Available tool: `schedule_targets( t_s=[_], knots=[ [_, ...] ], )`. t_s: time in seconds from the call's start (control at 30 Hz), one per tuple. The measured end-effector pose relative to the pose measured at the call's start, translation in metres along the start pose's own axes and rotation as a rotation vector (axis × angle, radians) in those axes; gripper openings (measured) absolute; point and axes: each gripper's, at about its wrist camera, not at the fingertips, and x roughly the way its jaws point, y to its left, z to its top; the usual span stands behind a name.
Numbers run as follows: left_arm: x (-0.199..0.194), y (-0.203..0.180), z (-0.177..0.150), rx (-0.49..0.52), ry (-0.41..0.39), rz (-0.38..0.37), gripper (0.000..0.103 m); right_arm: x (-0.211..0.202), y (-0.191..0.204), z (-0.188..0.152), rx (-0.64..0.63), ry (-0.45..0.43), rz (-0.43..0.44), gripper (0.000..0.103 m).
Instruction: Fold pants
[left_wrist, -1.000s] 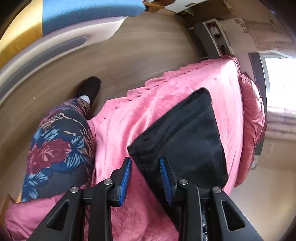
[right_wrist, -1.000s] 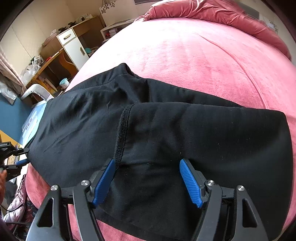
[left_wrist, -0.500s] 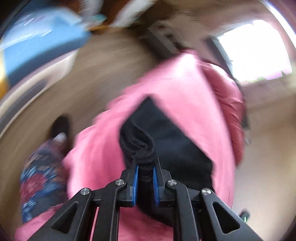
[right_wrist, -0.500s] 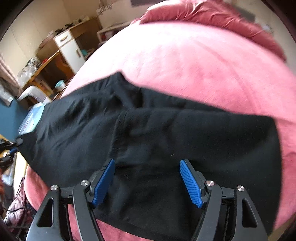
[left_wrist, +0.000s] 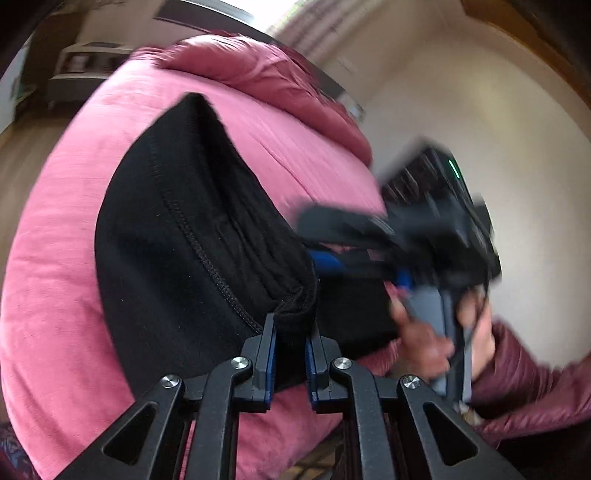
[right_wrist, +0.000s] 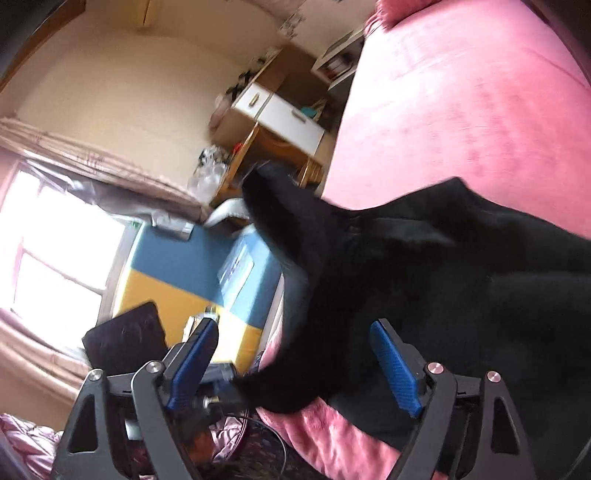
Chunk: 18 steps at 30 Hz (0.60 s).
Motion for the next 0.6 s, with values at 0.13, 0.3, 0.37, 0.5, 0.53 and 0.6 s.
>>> schedule_targets(
  t_s=[0.13,0.3,0.37,0.5,0.53,0.6],
  knots=[
    [0.003,-0.004,-0.001,0.023,0.018,-0.004,0.012,0.034,0.0,0.01,-0.035,0.092,-0.076,0.053],
    [-0.012,0.0,0.008,-0.015,-0.007,-0.085,0.02,0.042,-0.002,0.012,-0.071,0.092,-0.165,0.014],
    [-0.026,0.007,0.015,-0.058,-0.034,-0.178,0.024,0.029,0.004,0.012,-0.074,0.05,-0.148,0.014],
    [-0.061,0.026,0.029,-0.153,-0.157,-0.281,0.028,-0.017,0.025,0.014,-0.102,-0.047,-0.107,0.014],
    [-0.066,0.031,0.031,-0.175,-0.179,-0.281,0.028,-0.027,0.029,0.015,-0.11,-0.067,-0.105,0.014],
    [-0.069,0.045,0.039,-0.223,-0.209,-0.21,0.029,-0.048,0.038,0.014,-0.12,-0.109,-0.099,0.014]
  ],
)
